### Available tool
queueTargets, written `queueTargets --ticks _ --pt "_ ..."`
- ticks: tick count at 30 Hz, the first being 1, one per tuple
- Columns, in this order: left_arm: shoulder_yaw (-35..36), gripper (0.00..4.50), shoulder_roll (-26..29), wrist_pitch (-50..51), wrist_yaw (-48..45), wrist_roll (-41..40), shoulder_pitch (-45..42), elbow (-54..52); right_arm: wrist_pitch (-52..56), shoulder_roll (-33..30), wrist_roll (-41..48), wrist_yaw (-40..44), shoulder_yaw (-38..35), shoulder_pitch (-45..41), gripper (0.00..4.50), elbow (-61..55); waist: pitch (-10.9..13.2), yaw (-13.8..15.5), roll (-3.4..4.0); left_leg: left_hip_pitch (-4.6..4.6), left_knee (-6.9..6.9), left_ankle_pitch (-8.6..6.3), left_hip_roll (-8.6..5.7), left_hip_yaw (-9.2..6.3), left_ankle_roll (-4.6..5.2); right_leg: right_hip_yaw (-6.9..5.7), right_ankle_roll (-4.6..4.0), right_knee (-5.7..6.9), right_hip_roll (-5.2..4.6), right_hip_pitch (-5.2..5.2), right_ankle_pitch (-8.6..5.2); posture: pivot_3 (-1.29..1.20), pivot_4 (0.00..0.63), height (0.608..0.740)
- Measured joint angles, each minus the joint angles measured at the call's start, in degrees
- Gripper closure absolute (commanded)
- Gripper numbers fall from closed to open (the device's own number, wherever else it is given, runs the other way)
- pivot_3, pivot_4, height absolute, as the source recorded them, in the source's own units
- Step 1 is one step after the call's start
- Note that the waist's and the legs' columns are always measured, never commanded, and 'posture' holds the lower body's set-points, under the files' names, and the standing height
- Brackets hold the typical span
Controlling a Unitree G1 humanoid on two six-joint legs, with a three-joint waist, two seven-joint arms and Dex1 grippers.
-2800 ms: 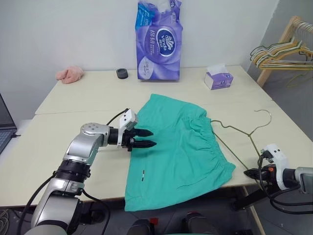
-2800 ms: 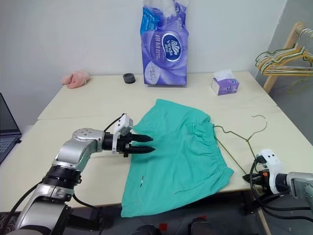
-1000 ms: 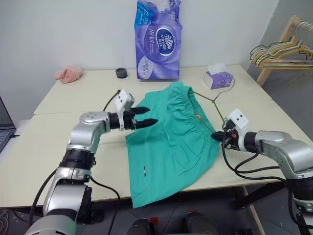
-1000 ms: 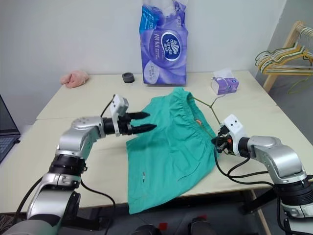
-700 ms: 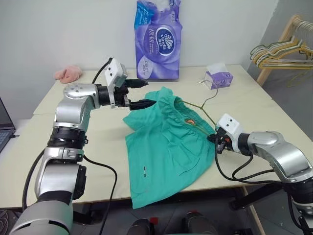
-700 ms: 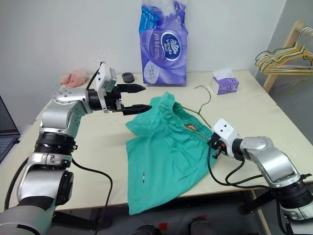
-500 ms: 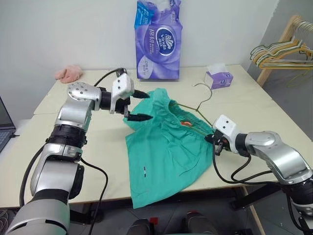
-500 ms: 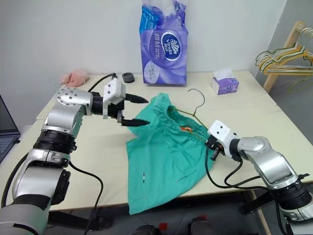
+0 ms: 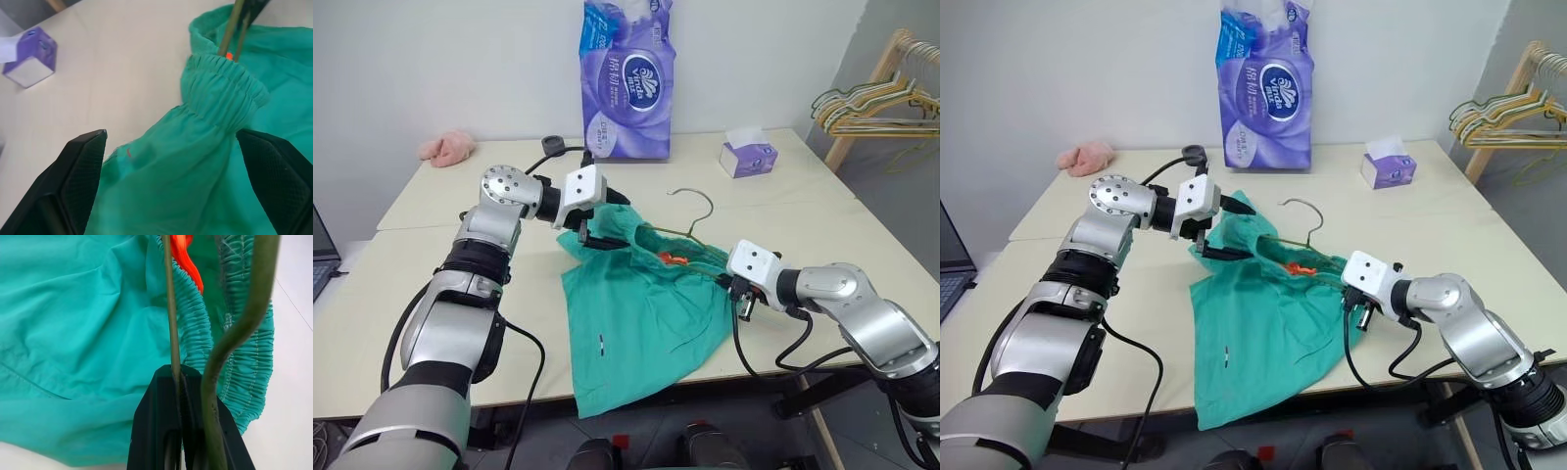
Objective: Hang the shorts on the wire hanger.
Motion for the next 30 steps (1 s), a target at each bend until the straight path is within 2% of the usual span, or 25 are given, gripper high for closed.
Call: queueTargets --ticks 6,11,14,20,27,30 --pt "-2.10 0.01 -0.91 -0.69 -2.93 1.04 2.10 -0.23 -0.91 -0.16 -1.21 1.29 1.00 -0.04 4.50 -0.64 0.00 -0.47 0.00 0.00 0.03 0.00 0.00 -0.02 0.00 -0.01 0.00 0.01 0.00 0.00 0.00 -0.16 0.022 0.740" --pt "-2.12 0.01 -1.90 -1.14 -1.31 2.20 2.01 0.92 -1.60 -0.27 -2.47 1.87 1.13 -0.20 4.50 -0.74 -0.01 -0.47 -0.01 0.00 0.05 0.00 0.00 -0.04 0.00 -0.02 0.00 0.02 -0.01 0.02 0.00 -0.16 0.022 0.740" --pt "-2.12 0.57 -2.56 -1.13 -0.90 2.49 2.01 1.82 -1.85 -0.45 -3.38 2.40 1.15 -0.27 4.50 -0.77 -0.01 -0.53 -0.01 0.00 0.07 0.00 0.00 -0.03 0.00 -0.02 0.00 0.02 0.00 0.02 0.00 -0.17 0.024 0.740" --pt "-2.09 2.42 -2.84 -0.99 -1.49 2.48 2.11 1.89 -1.43 -0.54 -4.38 3.97 1.13 -0.87 4.50 -0.77 -0.01 -0.60 -0.01 0.00 0.07 0.00 0.00 -0.05 0.00 -0.03 0.00 0.04 0.00 0.01 0.00 -0.17 0.025 0.740" --pt "-2.11 4.35 -3.30 -0.99 -1.90 2.49 3.64 1.41 -1.17 -0.95 -5.87 4.48 1.12 -1.38 4.50 -0.82 -0.01 -0.61 -0.01 0.00 0.07 0.00 0.00 -0.05 0.00 -0.02 0.00 0.06 -0.01 0.01 0.00 -0.17 0.026 0.740" --pt "-2.11 4.46 -3.50 -0.99 -2.31 2.49 4.26 1.11 -2.13 -1.49 -7.32 5.14 1.21 -1.79 4.50 -0.99 -0.01 -0.61 -0.01 0.00 0.07 0.00 0.00 -0.06 0.00 -0.04 0.00 0.05 -0.01 0.01 0.00 -0.16 0.029 0.740"
